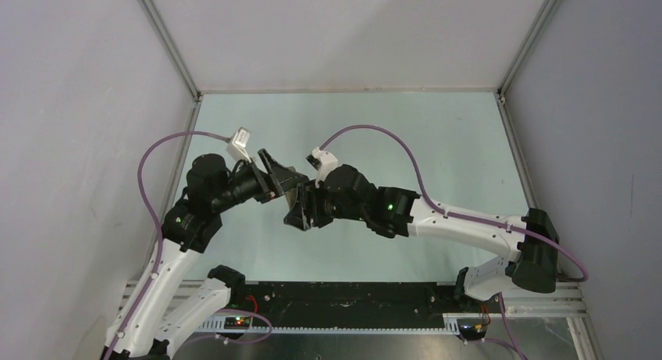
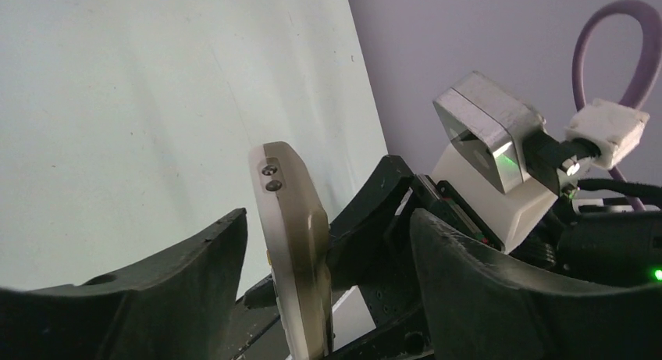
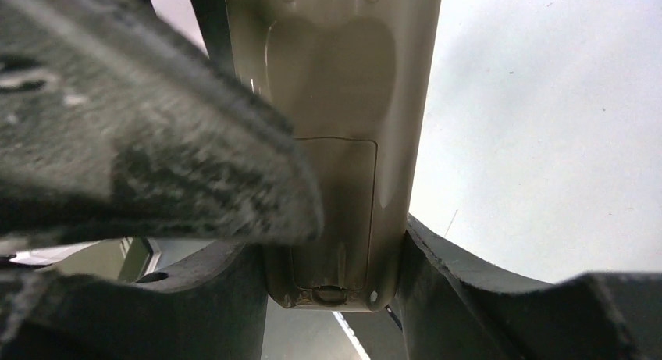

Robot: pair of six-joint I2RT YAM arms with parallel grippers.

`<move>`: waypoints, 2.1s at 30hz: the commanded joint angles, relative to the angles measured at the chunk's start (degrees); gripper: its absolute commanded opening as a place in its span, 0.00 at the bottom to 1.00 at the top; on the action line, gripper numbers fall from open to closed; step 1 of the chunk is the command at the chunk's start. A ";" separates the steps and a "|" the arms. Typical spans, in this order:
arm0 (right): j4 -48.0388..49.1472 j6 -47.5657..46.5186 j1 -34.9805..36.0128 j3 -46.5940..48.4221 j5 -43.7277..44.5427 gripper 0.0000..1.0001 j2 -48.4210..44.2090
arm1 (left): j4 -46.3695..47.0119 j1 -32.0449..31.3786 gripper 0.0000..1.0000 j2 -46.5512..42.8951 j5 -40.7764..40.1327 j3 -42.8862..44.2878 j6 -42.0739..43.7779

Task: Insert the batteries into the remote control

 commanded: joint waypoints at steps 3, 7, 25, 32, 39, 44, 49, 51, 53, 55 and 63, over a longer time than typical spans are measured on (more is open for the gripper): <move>5.17 1.32 -1.44 2.48 -5.25 0.28 -3.48 | 1.87 -0.02 0.86 -1.41 3.01 0.80 5.26; 6.27 2.22 -2.36 2.30 -8.12 0.28 -4.28 | 1.89 -0.01 0.89 -1.63 4.78 1.31 7.28; 16.58 12.42 -6.21 -1.05 -18.96 0.27 -5.81 | 3.65 0.00 0.96 -2.06 10.92 4.43 13.94; 24.87 16.71 -8.11 -3.95 -23.48 0.27 -6.24 | 5.44 0.06 0.97 -1.76 10.90 5.79 12.89; 31.77 20.84 -9.41 -5.86 -26.40 0.27 -6.78 | 7.16 -0.01 0.97 -2.40 10.50 6.54 10.79; 37.19 23.84 -9.84 -7.42 -28.55 0.27 -6.72 | 9.01 0.06 0.97 -3.30 11.33 7.66 8.50; 41.76 25.56 -9.95 -7.78 -30.91 0.28 -6.47 | 12.22 0.06 0.93 -4.48 11.32 8.08 4.07; 43.21 26.15 -9.91 -8.08 -31.68 0.28 -6.32 | 13.46 0.01 0.86 -4.73 10.76 7.84 1.70; 44.23 26.45 -9.90 -8.46 -32.14 0.28 -6.21 | 14.72 0.01 0.78 -4.81 10.54 7.41 -0.20; 44.23 26.44 -9.85 -8.67 -31.96 0.28 -6.29 | 15.59 0.06 0.71 -4.87 10.30 6.92 -1.24; 45.66 27.42 -9.37 -8.75 -32.38 0.29 -5.08 | 18.52 0.07 0.38 -4.51 11.76 4.39 -3.56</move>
